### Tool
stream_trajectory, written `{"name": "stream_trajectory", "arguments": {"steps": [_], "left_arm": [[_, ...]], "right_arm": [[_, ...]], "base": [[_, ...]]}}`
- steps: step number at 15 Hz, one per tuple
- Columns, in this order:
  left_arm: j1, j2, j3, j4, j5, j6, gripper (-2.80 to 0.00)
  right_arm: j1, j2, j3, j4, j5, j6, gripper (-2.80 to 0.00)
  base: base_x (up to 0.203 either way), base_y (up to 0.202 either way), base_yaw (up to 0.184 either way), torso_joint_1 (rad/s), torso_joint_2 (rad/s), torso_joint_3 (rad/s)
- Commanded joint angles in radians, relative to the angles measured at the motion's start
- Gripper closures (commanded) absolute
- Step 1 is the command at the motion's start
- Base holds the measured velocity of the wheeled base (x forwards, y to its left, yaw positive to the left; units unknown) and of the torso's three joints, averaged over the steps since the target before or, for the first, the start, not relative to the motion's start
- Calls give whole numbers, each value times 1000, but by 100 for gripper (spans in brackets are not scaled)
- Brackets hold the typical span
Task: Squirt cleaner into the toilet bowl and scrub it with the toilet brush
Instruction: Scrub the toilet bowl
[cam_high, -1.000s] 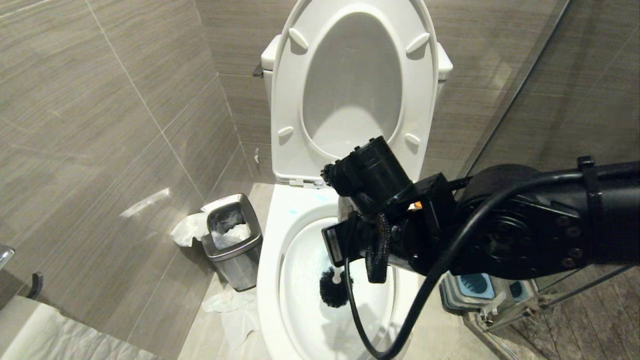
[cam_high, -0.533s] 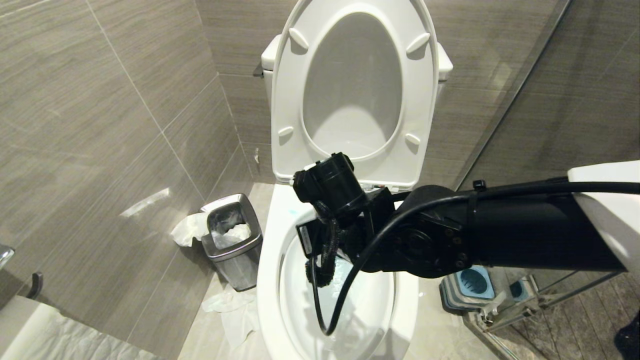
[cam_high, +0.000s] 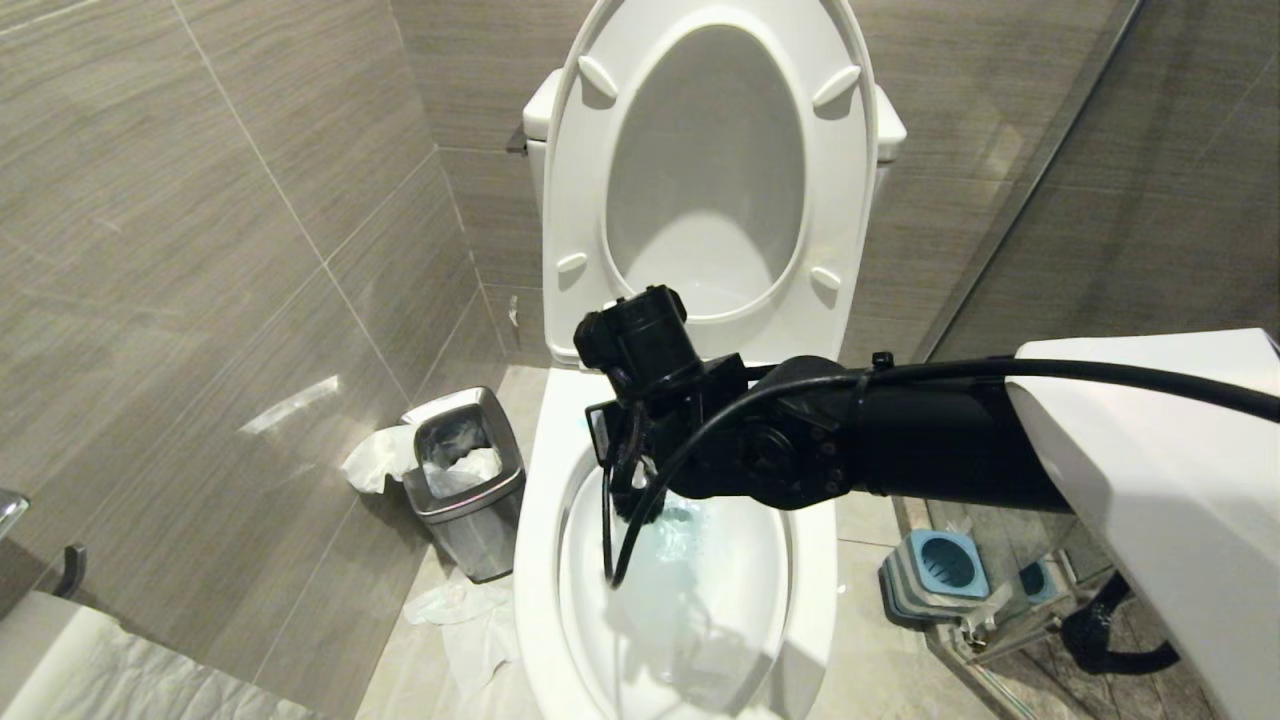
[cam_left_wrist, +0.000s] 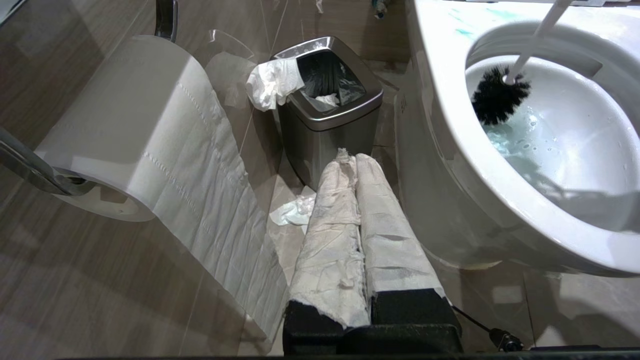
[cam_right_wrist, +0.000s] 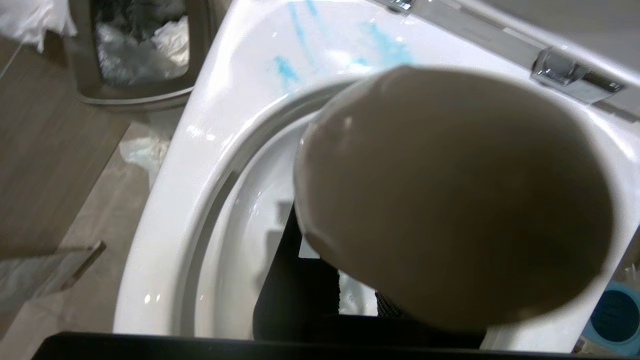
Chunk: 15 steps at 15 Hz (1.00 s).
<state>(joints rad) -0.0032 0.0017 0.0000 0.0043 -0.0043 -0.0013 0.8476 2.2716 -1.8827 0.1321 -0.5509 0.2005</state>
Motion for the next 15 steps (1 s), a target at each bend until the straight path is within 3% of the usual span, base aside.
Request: {"name": "stream_trajectory", "arguments": {"steps": [1,5,10,13,15], "left_arm": [[0,0,2,0,0,0,0],[0,1,2,0,0,0,0],[0,0,2,0,0,0,0],[0,1,2,0,0,0,0],[0,0,2,0,0,0,0]], "right_arm": [[-40,36,-55,3,-11,-10,0],[-84,-56,48,28,-15,-32,0],[-92,-279,393,16,-5,-34,0],[-43,-416,601,-20,-2,-28,0],[53,-460,689,-46,-2,-3,0]], "base": [[0,0,0,0,0,0],[0,0,0,0,0,0],[0,0,0,0,0,0],[0,0,0,0,0,0],[0,0,0,0,0,0]]}}
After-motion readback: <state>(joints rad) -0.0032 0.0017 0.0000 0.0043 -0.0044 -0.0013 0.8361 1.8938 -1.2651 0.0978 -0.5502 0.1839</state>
